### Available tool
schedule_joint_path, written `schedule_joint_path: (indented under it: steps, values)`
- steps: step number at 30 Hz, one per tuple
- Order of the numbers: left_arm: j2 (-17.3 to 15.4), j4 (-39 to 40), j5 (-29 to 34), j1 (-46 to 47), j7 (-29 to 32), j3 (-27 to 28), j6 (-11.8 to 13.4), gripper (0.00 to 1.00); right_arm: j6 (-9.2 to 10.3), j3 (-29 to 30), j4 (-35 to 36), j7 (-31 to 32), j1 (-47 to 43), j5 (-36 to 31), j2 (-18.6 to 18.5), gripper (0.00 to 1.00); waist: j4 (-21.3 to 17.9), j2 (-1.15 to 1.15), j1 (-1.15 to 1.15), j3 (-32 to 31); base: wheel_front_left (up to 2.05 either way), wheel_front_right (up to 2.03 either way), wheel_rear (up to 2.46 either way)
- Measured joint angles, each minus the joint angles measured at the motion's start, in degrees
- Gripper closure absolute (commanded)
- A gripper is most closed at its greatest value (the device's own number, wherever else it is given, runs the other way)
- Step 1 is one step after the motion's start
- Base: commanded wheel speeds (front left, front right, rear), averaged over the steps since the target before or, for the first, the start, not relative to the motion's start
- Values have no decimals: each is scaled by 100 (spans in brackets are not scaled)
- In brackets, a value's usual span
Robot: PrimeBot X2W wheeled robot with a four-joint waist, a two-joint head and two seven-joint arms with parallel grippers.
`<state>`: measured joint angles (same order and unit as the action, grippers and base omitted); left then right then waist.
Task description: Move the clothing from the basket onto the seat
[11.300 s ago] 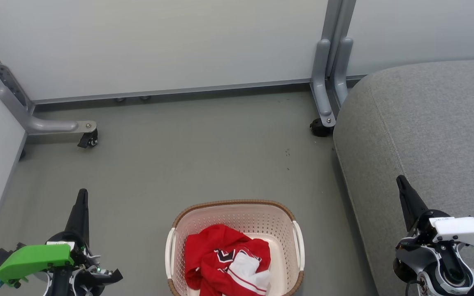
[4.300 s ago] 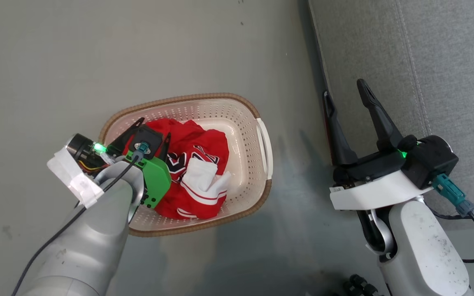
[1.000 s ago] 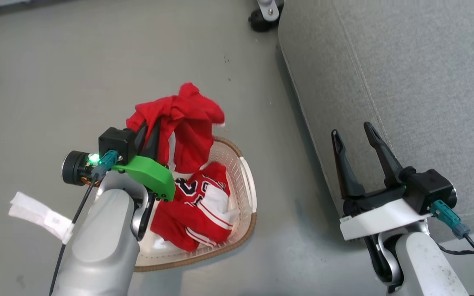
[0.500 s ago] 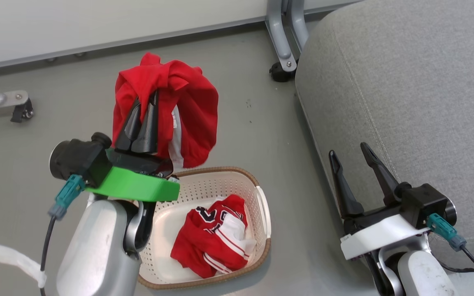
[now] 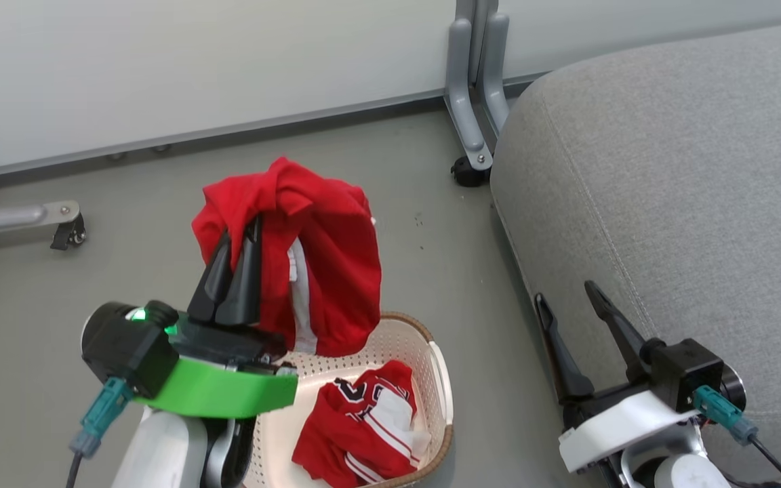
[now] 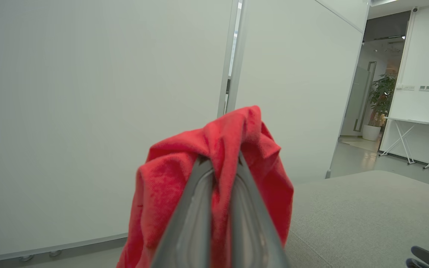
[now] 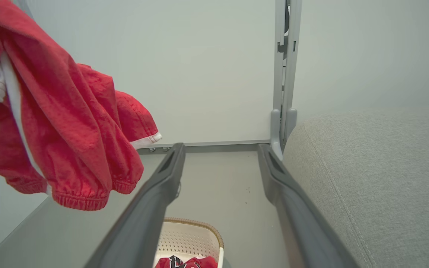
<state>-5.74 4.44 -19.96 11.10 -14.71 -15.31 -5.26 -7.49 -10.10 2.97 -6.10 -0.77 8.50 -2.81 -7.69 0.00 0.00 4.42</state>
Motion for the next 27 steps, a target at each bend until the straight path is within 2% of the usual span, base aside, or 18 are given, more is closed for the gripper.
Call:
schedule_joint_path:
  steps: [13, 27]
  values:
    - [-21, 320, -82, -594, 130, -143, 125, 100, 0, -104, 118, 199, -354, 57, 0, 0, 70, 0, 0, -378, 0, 0, 0]
    - [-51, 441, -109, -645, 145, -187, 157, 100, 0, -132, 160, 249, -376, 75, 0, 0, 143, 0, 0, -357, 0, 0, 0]
